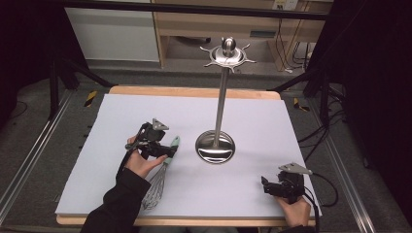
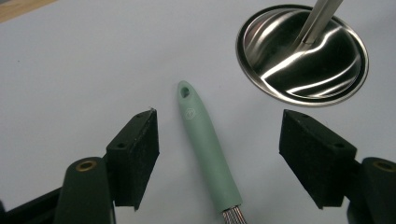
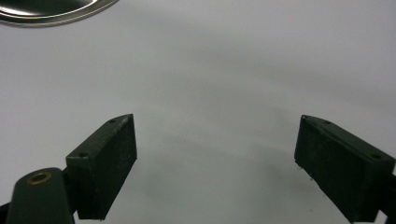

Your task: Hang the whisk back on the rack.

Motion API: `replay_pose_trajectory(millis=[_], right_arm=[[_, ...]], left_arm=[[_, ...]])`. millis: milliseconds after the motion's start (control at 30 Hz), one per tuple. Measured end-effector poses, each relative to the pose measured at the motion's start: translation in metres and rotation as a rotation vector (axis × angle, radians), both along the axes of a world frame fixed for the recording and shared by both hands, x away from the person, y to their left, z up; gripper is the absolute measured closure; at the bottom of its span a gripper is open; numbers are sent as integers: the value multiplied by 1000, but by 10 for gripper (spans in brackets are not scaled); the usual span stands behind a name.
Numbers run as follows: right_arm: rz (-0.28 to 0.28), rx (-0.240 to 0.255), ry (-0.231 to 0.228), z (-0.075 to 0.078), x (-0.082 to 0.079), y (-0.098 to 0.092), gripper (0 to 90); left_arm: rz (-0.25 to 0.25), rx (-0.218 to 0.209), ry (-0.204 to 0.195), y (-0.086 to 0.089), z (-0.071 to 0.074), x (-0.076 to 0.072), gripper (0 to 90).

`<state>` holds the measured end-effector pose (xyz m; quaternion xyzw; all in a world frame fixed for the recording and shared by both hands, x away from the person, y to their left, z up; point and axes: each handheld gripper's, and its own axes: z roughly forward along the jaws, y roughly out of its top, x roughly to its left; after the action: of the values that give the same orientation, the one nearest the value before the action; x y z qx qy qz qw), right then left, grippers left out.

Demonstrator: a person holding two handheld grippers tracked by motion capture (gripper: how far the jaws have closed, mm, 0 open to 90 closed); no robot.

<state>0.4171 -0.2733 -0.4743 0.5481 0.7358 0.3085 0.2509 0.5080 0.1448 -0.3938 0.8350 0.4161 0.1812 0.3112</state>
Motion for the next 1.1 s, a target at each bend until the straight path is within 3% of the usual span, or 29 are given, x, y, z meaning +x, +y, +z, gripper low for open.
replay_pose_trajectory(millis=[467,800,1100], right_arm=[[0,0,4,0,0,0,134],[-1,1,8,0,0,0,134],[-4,2,9,0,1,-1,132]], left_arm=[[10,40,52,-1,-14,2,302],[23,71,136,0,-30,3,365],[28,75,180,3,-43,3,440]])
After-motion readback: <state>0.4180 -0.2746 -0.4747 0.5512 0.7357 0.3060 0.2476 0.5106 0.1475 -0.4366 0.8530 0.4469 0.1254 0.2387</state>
